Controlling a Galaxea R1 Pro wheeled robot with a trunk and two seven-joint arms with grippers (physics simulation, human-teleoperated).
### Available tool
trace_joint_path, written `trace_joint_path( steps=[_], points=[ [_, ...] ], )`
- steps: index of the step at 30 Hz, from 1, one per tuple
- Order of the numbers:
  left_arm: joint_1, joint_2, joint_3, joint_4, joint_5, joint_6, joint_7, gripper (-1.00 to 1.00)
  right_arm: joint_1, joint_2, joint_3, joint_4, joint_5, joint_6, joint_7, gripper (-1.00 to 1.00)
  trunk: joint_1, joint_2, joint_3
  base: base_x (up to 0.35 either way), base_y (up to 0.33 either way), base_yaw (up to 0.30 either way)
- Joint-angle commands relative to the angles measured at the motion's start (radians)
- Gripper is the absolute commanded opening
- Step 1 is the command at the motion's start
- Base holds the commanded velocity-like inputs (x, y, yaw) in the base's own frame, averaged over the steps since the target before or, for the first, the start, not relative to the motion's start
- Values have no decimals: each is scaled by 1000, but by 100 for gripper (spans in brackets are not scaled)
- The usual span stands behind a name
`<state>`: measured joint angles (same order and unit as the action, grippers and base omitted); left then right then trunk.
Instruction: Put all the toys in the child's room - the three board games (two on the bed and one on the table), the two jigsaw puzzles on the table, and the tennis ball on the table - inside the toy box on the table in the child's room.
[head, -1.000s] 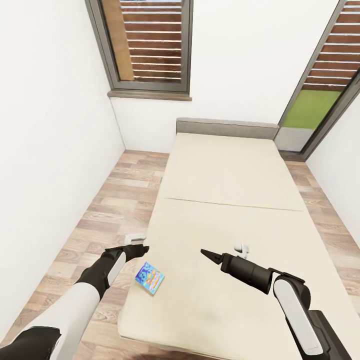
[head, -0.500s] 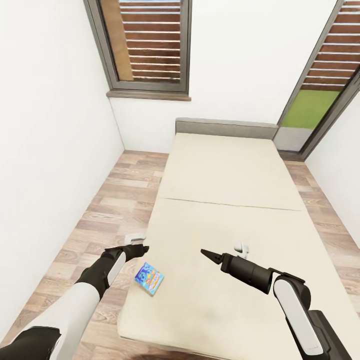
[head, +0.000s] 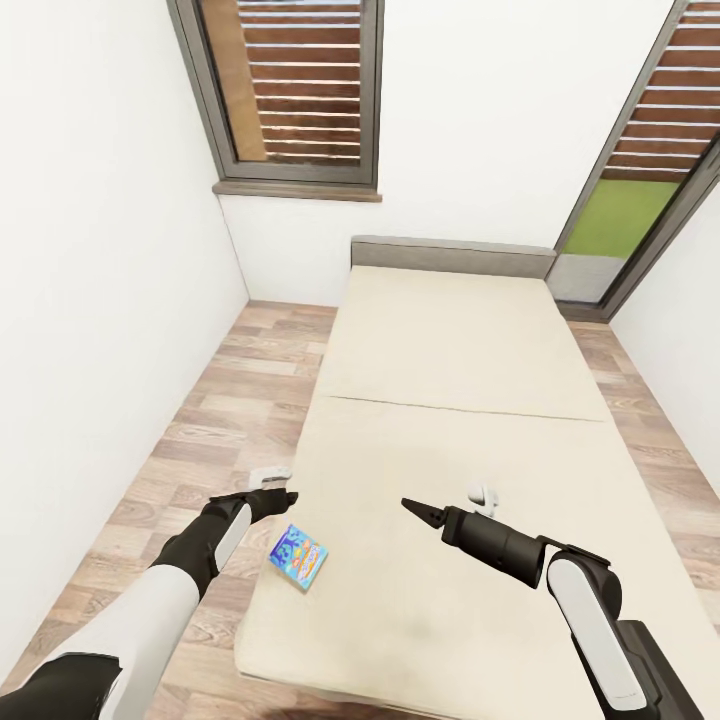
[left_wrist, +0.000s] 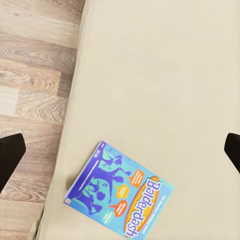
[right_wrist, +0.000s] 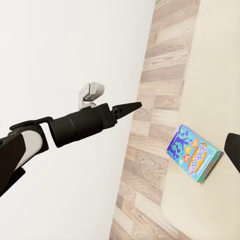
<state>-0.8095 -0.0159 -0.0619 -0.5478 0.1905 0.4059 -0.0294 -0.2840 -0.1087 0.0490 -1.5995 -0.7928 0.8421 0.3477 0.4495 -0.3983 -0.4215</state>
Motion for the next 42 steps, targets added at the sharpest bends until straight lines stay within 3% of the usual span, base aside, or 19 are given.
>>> trace_joint_path(
  steps=[1,25,35,42],
  points=[
    [0,1,-3,-1,9,5,2,100,-1,0,0,0,3,3,4,100,1,-2,-2,0,0,0],
    [0,1,-3,-1,9,5,1,100,-1,0,0,0,2,2,4,100,1,-2,-2,17,31,0],
    [0,2,-3,-1,9,7,-72,100,-1,-1,-1,0,1,3,5,100,1,-2,-2,0,0,0],
    [0,2,-3,-1,9,7,-81,100,-1,0,-1,0,1,3,5,100,1,-2,-2,0,0,0]
  ],
)
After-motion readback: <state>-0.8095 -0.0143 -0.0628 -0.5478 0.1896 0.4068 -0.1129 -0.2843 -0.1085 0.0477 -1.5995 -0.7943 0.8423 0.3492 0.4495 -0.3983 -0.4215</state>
